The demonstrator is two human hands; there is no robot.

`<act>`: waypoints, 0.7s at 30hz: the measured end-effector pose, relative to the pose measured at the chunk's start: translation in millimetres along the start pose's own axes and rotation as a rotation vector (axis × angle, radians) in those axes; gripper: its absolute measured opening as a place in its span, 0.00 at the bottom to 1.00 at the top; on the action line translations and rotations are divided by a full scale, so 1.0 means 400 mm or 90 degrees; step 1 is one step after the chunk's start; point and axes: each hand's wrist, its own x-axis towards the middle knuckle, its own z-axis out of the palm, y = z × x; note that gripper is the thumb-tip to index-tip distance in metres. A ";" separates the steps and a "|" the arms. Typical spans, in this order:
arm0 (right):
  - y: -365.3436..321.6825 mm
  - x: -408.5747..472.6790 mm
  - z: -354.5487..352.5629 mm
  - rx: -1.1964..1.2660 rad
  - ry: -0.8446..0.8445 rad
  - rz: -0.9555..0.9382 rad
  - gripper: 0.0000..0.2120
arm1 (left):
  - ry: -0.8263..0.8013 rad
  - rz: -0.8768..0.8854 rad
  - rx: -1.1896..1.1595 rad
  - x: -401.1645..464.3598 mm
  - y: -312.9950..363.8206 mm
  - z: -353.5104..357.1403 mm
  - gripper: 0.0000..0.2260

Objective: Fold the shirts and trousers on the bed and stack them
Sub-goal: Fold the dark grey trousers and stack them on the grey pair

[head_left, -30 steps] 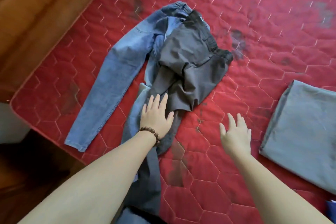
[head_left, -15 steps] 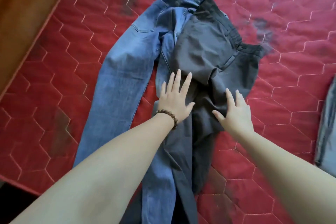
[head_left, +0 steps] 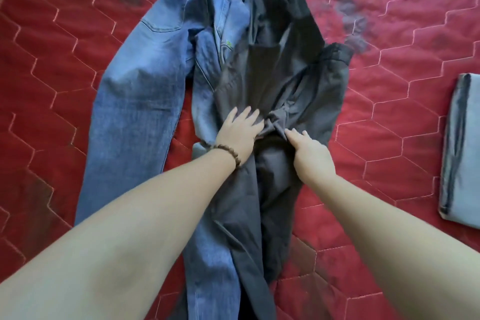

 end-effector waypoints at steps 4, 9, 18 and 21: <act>0.015 -0.141 0.058 -0.033 -0.071 -0.011 0.32 | -0.023 -0.005 -0.045 -0.136 0.079 0.056 0.22; 0.030 -0.320 0.126 -0.017 -0.119 0.006 0.30 | -0.072 -0.003 -0.073 -0.284 0.169 0.102 0.23; 0.056 -0.268 -0.009 0.099 0.248 0.027 0.18 | 0.198 -0.057 -0.260 -0.280 0.228 -0.023 0.29; 0.114 -0.139 -0.098 0.148 0.295 0.065 0.28 | 0.274 -0.111 -0.251 -0.141 0.212 -0.093 0.34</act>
